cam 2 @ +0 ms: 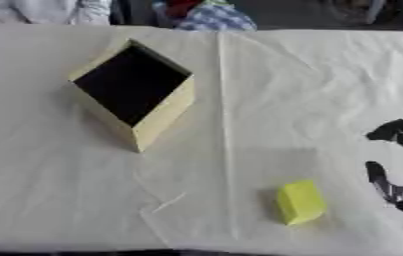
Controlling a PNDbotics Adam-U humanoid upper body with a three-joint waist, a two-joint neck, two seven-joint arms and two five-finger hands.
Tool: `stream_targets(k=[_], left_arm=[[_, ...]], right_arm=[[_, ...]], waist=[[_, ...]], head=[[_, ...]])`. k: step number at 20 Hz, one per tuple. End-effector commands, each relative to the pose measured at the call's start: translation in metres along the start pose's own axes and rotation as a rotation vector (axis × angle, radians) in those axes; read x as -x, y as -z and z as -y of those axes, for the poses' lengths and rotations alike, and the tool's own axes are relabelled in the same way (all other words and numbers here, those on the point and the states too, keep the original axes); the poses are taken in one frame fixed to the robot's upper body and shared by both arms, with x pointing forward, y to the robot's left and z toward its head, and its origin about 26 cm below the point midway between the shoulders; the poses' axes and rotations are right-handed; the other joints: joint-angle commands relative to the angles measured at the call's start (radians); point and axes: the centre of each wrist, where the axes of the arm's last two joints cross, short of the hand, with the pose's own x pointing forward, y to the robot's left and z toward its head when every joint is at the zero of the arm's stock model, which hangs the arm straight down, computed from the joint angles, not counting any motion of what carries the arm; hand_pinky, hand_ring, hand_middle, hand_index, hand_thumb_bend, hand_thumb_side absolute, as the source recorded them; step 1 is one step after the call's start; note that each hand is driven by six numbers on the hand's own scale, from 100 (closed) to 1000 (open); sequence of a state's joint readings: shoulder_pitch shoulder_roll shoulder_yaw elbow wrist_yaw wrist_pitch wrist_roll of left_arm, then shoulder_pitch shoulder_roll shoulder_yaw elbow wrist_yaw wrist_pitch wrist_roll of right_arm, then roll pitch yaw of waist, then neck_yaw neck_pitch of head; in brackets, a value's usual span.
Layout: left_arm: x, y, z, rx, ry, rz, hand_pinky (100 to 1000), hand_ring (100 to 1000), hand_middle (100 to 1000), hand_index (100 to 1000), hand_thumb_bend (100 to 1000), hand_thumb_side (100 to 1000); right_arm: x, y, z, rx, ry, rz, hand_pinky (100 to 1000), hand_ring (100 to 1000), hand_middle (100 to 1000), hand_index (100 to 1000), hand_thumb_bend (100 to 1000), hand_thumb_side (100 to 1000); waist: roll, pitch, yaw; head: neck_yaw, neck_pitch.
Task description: Pick up objects on the table and place them in the box.
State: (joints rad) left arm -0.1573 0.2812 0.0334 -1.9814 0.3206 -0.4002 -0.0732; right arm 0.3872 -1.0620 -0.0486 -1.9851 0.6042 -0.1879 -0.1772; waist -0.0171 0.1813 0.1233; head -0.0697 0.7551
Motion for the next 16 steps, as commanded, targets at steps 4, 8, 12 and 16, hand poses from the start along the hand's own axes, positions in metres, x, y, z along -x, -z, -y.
stream_targets(k=[4, 8, 12, 16], left_arm=[[-0.006, 0.004, -0.003, 0.027, 0.018, 0.014, 726, 861, 903, 653, 100, 694], [-0.006, 0.004, -0.003, 0.028, 0.018, 0.012, 726, 862, 904, 653, 100, 695], [-0.006, 0.004, -0.002, 0.029, 0.016, 0.011, 726, 862, 903, 653, 100, 694], [-0.006, 0.004, -0.002, 0.029, 0.016, 0.011, 726, 862, 903, 653, 100, 694]], right_arm=[[0.000, 0.009, 0.016, -0.035, -0.005, 0.042, 776, 827, 759, 850, 115, 711], [-0.001, 0.012, 0.017, -0.074, 0.040, 0.050, 775, 831, 759, 869, 177, 606], [-0.004, 0.016, 0.017, -0.139, 0.089, 0.075, 779, 833, 759, 874, 278, 436], [-0.004, 0.020, 0.021, -0.183, 0.130, 0.075, 779, 832, 757, 873, 282, 429]], waist=[[-0.001, -0.014, -0.003], [-0.001, -0.013, -0.003], [-0.001, -0.015, -0.001], [-0.001, -0.016, -0.001]], head=[[-0.006, 0.009], [-0.009, 0.011], [-0.012, 0.011], [-0.013, 0.011]])
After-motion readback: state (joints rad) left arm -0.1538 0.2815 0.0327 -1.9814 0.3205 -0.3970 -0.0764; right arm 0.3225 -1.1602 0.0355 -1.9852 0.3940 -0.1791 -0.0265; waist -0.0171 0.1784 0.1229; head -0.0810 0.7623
